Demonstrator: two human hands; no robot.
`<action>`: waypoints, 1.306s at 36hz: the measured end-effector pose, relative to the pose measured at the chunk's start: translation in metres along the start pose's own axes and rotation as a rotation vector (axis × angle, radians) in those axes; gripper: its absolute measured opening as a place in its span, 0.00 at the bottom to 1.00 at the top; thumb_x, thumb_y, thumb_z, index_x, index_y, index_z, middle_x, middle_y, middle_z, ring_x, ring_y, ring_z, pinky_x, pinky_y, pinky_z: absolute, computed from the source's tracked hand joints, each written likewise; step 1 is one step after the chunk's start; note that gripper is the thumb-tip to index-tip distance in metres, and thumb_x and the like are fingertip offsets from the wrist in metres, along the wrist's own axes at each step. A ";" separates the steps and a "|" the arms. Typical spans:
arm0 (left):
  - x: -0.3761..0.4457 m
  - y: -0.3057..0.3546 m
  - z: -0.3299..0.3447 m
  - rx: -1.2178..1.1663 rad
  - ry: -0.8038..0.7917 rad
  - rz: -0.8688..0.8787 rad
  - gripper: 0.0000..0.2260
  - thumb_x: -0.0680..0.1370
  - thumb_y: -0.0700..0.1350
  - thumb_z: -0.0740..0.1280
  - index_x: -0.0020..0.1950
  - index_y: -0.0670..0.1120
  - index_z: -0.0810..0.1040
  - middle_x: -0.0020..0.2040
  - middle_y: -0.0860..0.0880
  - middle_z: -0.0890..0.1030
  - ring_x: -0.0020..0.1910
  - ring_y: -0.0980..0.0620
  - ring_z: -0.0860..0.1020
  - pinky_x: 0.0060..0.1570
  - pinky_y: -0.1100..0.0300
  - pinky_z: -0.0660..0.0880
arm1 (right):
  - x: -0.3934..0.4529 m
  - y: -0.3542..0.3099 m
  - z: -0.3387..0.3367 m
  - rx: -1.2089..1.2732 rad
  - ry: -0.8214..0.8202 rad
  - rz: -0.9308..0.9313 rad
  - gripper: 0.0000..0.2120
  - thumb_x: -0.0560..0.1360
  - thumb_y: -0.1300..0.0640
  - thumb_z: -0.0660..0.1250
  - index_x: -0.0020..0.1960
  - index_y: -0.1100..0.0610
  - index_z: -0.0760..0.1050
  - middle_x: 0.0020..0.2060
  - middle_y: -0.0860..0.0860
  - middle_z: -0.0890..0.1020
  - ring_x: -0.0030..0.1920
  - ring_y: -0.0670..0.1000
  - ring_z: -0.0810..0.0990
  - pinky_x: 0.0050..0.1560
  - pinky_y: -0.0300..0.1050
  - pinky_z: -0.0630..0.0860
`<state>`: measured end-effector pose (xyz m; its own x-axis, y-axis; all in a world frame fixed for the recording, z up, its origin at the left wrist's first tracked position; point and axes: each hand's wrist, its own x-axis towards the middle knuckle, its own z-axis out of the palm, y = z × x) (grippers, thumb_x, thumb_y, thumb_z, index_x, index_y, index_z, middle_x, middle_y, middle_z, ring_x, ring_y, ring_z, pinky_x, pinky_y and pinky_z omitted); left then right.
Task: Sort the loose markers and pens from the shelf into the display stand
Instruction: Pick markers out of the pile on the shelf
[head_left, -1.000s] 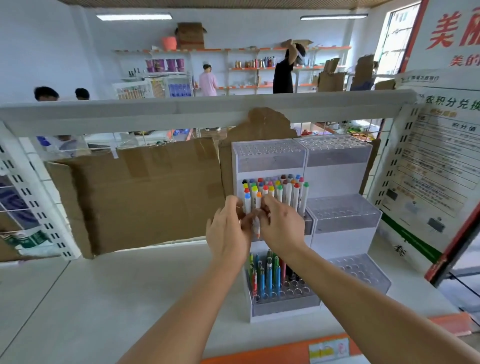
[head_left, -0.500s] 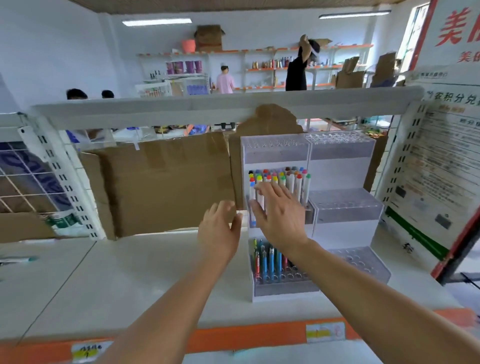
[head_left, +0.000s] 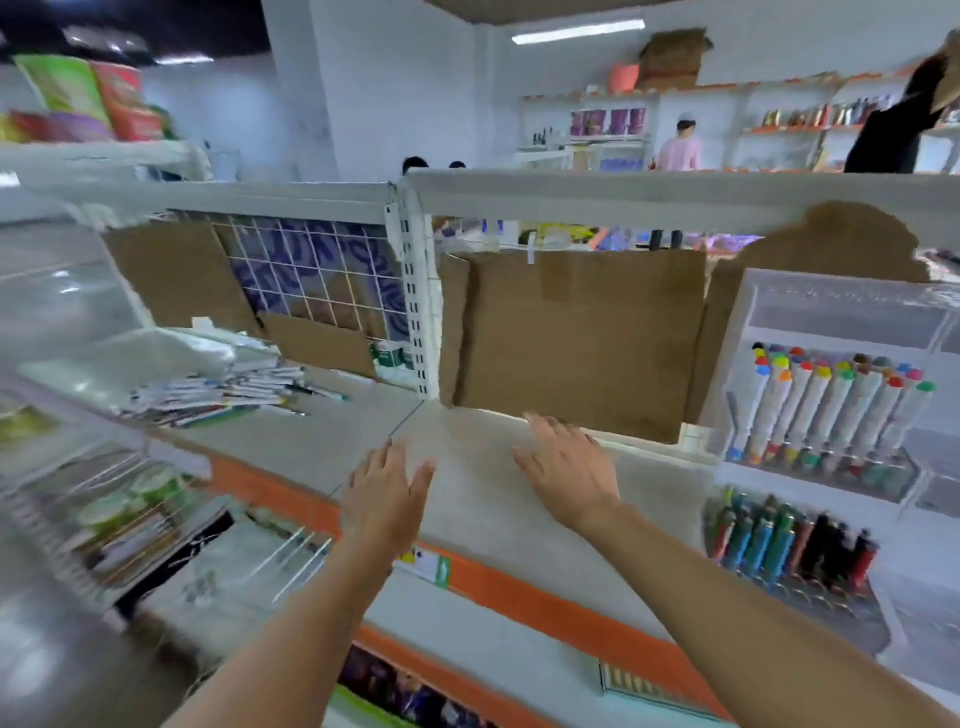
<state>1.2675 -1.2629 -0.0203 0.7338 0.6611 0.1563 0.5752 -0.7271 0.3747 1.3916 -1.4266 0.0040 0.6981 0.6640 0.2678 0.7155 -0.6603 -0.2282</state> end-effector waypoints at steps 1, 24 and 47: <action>0.001 -0.014 -0.004 0.019 0.001 -0.023 0.26 0.81 0.59 0.49 0.76 0.47 0.59 0.76 0.47 0.61 0.74 0.48 0.59 0.71 0.52 0.56 | 0.006 -0.010 0.004 0.004 -0.021 -0.008 0.24 0.81 0.45 0.52 0.74 0.52 0.58 0.71 0.50 0.67 0.69 0.54 0.65 0.67 0.47 0.61; 0.052 -0.269 -0.085 0.164 -0.152 -0.202 0.31 0.79 0.64 0.42 0.78 0.49 0.48 0.79 0.48 0.49 0.77 0.48 0.46 0.74 0.48 0.47 | 0.126 -0.270 0.109 -0.006 -0.275 -0.188 0.30 0.81 0.39 0.47 0.77 0.54 0.50 0.77 0.52 0.54 0.75 0.54 0.57 0.72 0.50 0.54; 0.212 -0.324 -0.071 0.189 -0.202 -0.259 0.29 0.81 0.62 0.45 0.78 0.50 0.49 0.79 0.49 0.49 0.77 0.48 0.48 0.74 0.46 0.48 | 0.304 -0.303 0.195 0.010 -0.350 -0.187 0.27 0.81 0.43 0.52 0.75 0.54 0.55 0.70 0.54 0.67 0.69 0.57 0.66 0.66 0.50 0.62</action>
<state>1.2111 -0.8741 -0.0441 0.6012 0.7912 -0.1121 0.7935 -0.5746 0.2003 1.3918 -0.9568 -0.0279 0.5206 0.8533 -0.0289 0.8304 -0.5139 -0.2153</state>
